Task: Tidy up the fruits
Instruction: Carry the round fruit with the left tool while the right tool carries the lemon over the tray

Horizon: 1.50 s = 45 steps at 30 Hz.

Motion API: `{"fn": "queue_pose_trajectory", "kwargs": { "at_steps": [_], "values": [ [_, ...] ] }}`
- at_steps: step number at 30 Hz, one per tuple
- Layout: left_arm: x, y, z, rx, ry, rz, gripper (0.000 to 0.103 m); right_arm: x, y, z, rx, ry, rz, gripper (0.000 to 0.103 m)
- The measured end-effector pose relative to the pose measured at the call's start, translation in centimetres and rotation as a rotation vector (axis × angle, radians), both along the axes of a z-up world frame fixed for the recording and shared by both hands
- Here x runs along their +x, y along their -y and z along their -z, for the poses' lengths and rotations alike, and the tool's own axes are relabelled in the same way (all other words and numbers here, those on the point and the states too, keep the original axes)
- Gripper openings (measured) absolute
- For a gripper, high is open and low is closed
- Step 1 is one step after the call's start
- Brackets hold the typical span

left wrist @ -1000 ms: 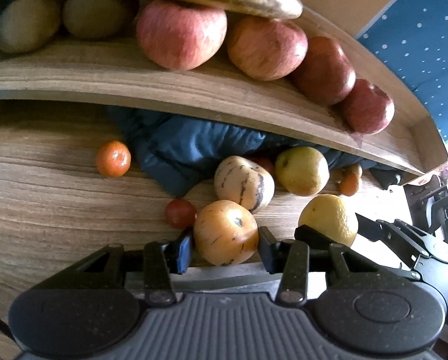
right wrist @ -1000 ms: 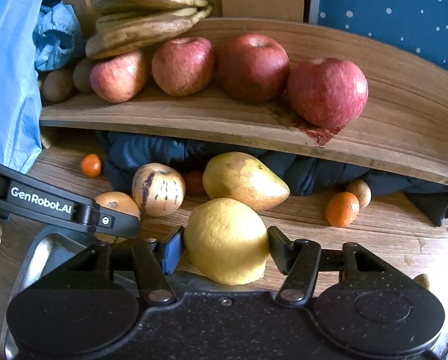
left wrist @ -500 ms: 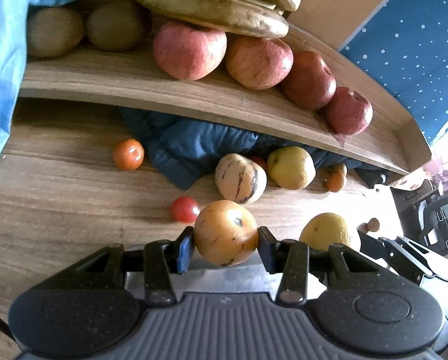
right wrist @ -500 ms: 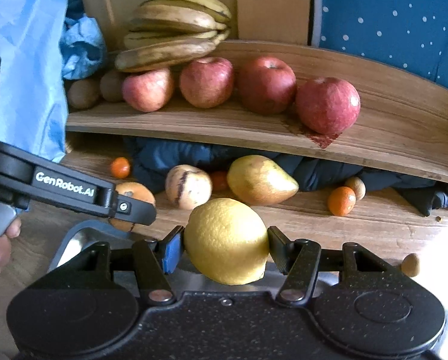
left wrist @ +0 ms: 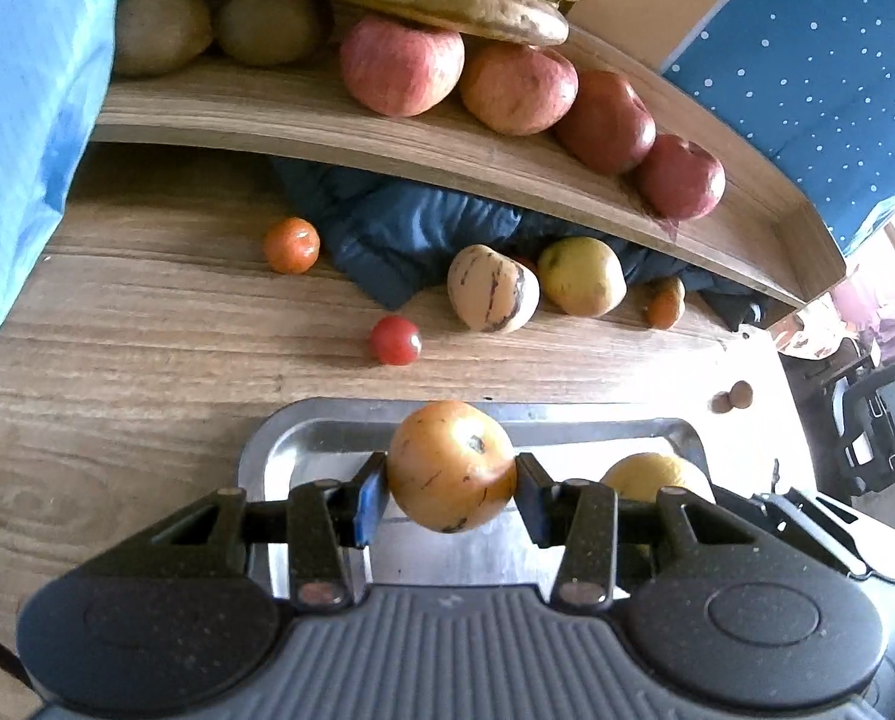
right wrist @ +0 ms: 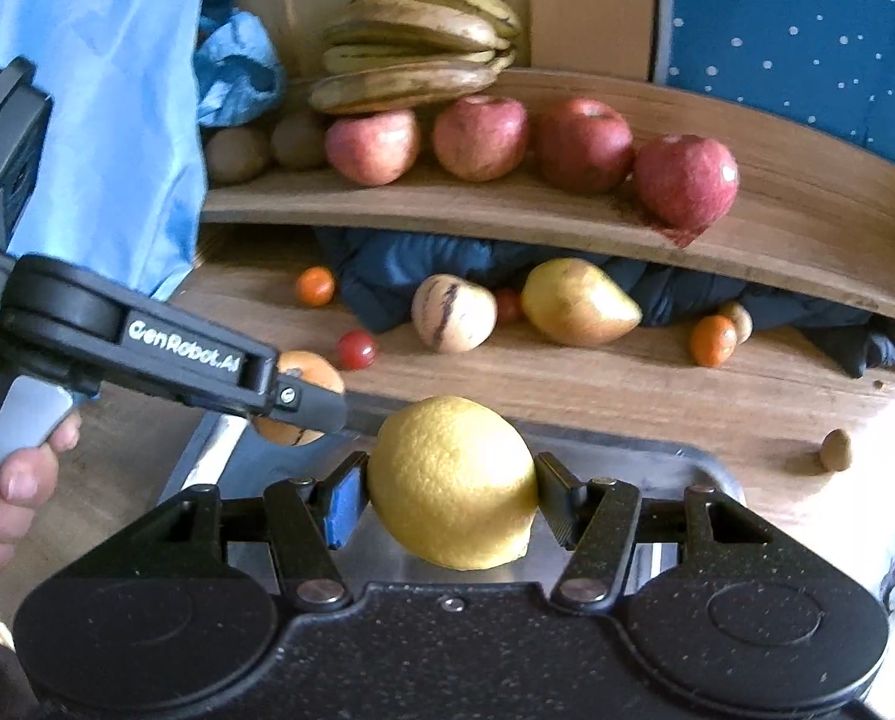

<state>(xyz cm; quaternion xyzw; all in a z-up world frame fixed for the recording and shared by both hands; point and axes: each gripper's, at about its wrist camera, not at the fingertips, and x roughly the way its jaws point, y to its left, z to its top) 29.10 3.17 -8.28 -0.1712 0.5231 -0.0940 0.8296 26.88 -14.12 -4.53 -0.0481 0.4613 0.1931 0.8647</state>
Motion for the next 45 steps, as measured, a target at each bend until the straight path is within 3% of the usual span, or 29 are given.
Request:
{"fn": "queue_pose_trajectory", "kwargs": {
  "at_steps": [19,28,45],
  "values": [
    [-6.3,1.1,-0.3,0.029,-0.04,-0.062,0.048,-6.3,0.1,0.2,0.03,-0.05,-0.114,0.061],
    [-8.5,-0.1,0.1,0.028,-0.084,-0.101,0.049,-7.4,-0.4,0.5,0.025,-0.071,-0.165,0.061],
    [-9.3,0.5,1.2,0.055,-0.171,-0.056,0.049,-7.9,-1.4,1.1,-0.001,-0.116,-0.219,0.061]
  ]
}}
